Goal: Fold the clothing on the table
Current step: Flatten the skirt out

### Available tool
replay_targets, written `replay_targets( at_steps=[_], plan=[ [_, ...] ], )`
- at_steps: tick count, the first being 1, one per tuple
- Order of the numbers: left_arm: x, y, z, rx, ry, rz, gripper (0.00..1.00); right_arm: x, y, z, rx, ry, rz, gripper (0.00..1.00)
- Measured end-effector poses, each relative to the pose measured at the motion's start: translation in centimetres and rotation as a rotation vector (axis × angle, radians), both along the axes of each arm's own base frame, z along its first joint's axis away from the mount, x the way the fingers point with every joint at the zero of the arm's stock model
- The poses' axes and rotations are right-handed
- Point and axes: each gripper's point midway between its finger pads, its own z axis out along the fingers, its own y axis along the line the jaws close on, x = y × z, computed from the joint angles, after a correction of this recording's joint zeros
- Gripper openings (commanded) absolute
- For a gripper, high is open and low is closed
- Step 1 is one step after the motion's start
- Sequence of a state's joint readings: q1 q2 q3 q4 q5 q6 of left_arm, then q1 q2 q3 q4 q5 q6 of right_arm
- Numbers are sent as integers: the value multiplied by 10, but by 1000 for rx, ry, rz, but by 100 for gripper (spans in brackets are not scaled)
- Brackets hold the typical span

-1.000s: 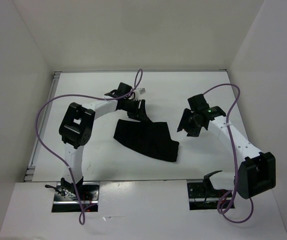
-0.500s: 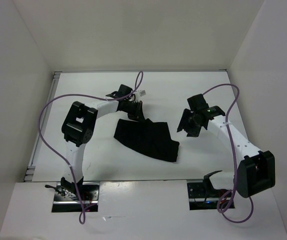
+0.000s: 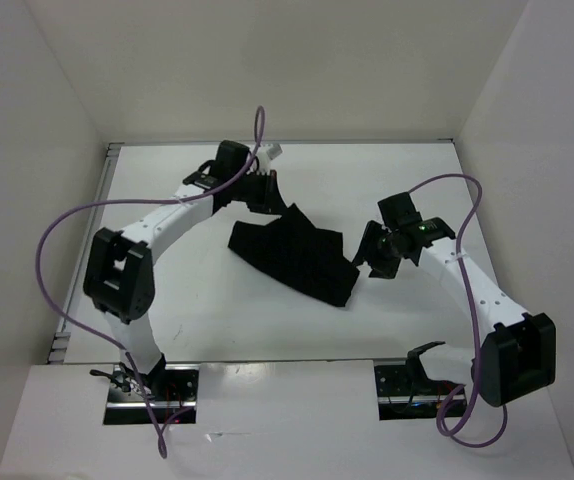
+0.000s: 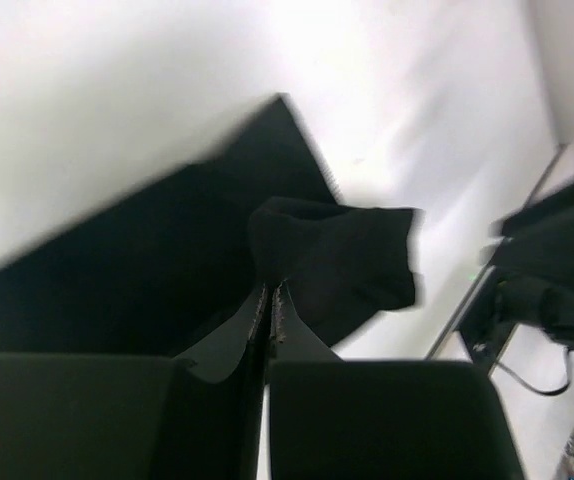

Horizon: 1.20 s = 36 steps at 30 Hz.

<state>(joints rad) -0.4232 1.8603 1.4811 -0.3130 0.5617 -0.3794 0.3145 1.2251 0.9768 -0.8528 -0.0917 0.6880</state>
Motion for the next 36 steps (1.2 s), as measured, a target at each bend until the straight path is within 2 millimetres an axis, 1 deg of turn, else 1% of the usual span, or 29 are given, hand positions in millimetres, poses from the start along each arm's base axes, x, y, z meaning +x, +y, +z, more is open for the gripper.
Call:
replay_targets(
  at_steps=[2,4,6,7,8,12,14,17,19,20,21,23,24,27,28,30,32,36],
  plan=[
    [-2,4,37,-27,-73,24,0,-4,2,-5,13,20,6,59],
    [-5,11,66,-40,-140,53,0,-6,5,-12,22,44,12,59],
    [-8,16,76,-39,-166,71,0,-5,8,-19,32,65,16,59],
    [-9,19,74,-30,-164,83,0,-5,9,-22,35,72,18,59],
    [-11,22,68,-19,-152,91,0,-3,11,-25,38,81,20,59],
    [-23,32,27,43,-44,124,0,6,15,-32,46,86,18,59],
    [-29,38,10,75,2,140,0,12,17,-35,47,85,16,59],
    [-30,46,-1,115,25,179,0,26,23,-40,54,84,12,58],
    [-26,52,-5,137,32,217,0,40,27,-42,58,78,10,58],
    [-25,54,-6,141,33,227,0,50,31,-44,62,71,10,58],
    [-24,58,-9,149,38,245,0,55,33,-45,64,68,10,58],
    [-22,71,-20,162,71,294,0,72,37,-49,62,57,9,58],
    [-22,83,-28,173,100,329,0,79,39,-50,62,52,8,58],
    [-21,107,-46,181,161,403,0,101,45,-56,60,32,5,57],
    [-22,117,-54,184,189,435,0,107,45,-59,60,28,2,57],
    [-23,130,-62,187,222,475,0,114,46,-66,56,33,1,57],
    [-23,136,-65,185,239,498,0,121,45,-73,53,39,-5,57],
    [-20,136,-64,176,233,506,0,137,40,-84,53,49,-25,56]
  ],
)
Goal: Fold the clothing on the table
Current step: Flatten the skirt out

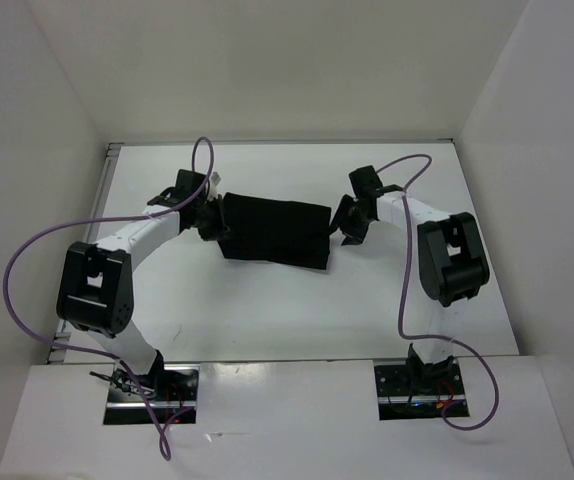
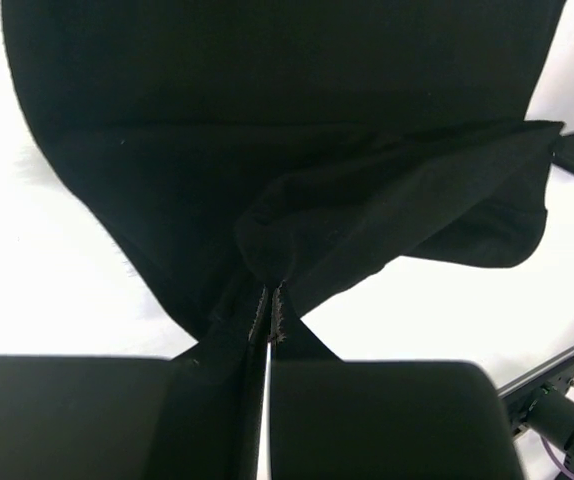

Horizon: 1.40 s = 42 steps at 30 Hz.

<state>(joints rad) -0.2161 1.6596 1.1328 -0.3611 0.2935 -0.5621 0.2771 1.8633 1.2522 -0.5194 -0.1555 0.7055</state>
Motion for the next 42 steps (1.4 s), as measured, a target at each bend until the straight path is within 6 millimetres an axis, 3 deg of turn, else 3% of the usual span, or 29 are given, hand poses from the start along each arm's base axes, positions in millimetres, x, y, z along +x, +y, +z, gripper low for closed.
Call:
replay_targets(
  at_steps=[10,17,22,27,33,40,42],
  plan=[
    [1,0,-7,-7,14,16,0,25,0,-3,-9,-28,16,54],
    [2,-1,-6,-10,9,17,0,46,8,21,15,-99,41,54],
    [2,0,-9,-8,17,17,0,45,11,22,33,-98,65,54],
    [2,0,-11,-7,21,19,0,34,16,14,60,-67,94,50],
    [4,6,-14,-7,27,35,0,17,16,3,58,-17,135,37],
    [6,16,-16,-7,31,59,0,-24,6,-12,-7,72,200,2],
    [7,17,-16,-8,31,62,0,-34,1,-12,-31,88,206,0]
  ],
)
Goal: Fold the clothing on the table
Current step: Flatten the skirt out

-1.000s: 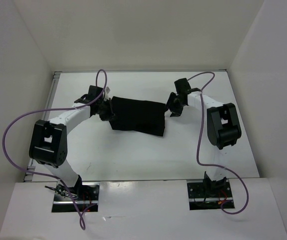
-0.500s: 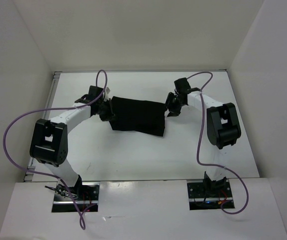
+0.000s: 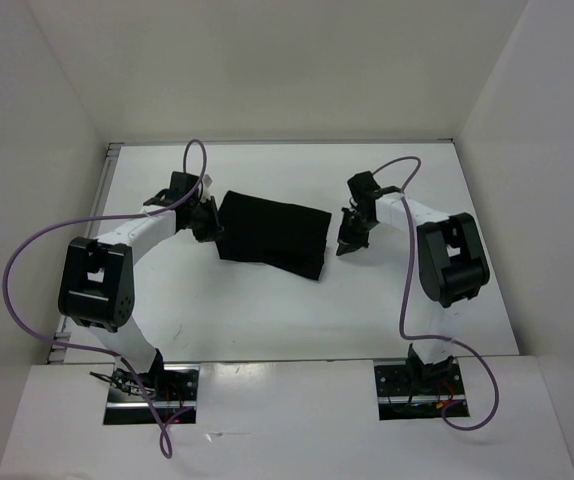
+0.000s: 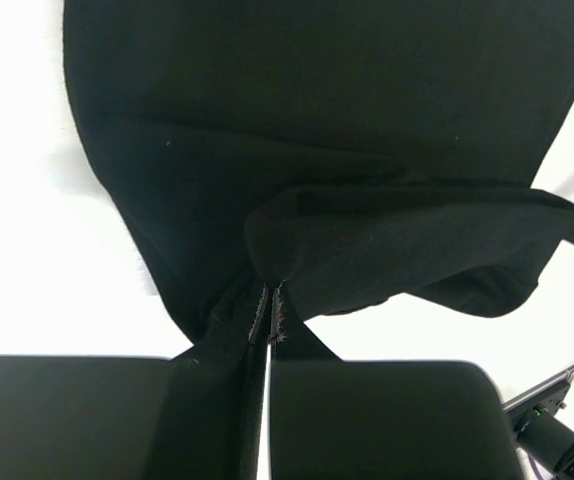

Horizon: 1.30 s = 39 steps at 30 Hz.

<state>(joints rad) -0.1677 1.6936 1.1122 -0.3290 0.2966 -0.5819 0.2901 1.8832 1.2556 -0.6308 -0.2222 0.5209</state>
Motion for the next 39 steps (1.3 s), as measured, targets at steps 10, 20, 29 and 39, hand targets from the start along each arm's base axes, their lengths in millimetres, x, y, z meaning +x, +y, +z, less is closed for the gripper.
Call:
replay_targets(
  at_steps=[10,20,29,39],
  plan=[
    [0,0,0,-1,1,-1,0,-4,-16,27,-67,-68,-4,39],
    [0,-1,0,-3,1,-2,0,-11,18,27,19,-49,79,43],
    [0,-1,0,-3,0,-2,0,0,41,25,81,-47,94,44],
    [0,-1,1,-4,-2,-3,0,7,36,-9,25,7,56,17]
  ],
)
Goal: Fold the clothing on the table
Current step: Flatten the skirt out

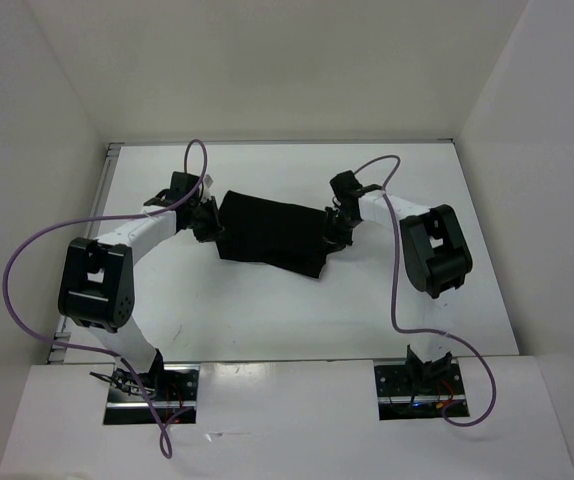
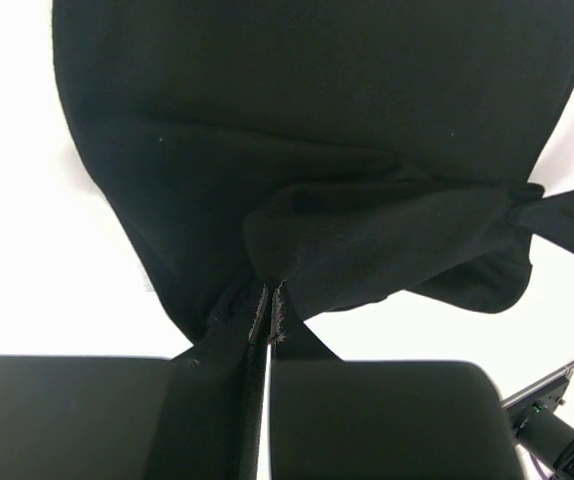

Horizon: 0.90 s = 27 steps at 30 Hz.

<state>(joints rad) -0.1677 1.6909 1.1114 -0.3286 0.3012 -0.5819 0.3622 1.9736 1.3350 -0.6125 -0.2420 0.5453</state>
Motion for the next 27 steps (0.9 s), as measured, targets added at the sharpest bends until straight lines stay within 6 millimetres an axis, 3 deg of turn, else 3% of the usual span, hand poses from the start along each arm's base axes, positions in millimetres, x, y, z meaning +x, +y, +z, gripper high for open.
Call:
replay_targets(
  at_steps=[2,6,9,12,16,18,20,27],
  plan=[
    [-1,0,-1,0,1,1,0,1,-1,-1,-8,0,-12,2],
    [-2,2,0,-2,3,3,0,11,-6,4,-42,-35,-36,0],
    [-2,3,6,-17,-6,2,0,18,-12,25,-67,-95,-49,0],
    [-5,2,24,-39,-31,-15,0,29,-14,75,-62,-203,-48,0],
    [-6,-2,66,-64,-126,-62,0,37,-16,167,-15,-407,-41,0],
    [-10,-4,88,-78,-183,-87,0,26,-17,198,8,-466,-29,0],
    [-20,-6,105,-97,-212,-102,0,7,-19,211,18,-486,-13,0],
    [-77,-1,127,-116,-208,-113,0,-84,-17,199,58,-351,112,0]
  ],
)
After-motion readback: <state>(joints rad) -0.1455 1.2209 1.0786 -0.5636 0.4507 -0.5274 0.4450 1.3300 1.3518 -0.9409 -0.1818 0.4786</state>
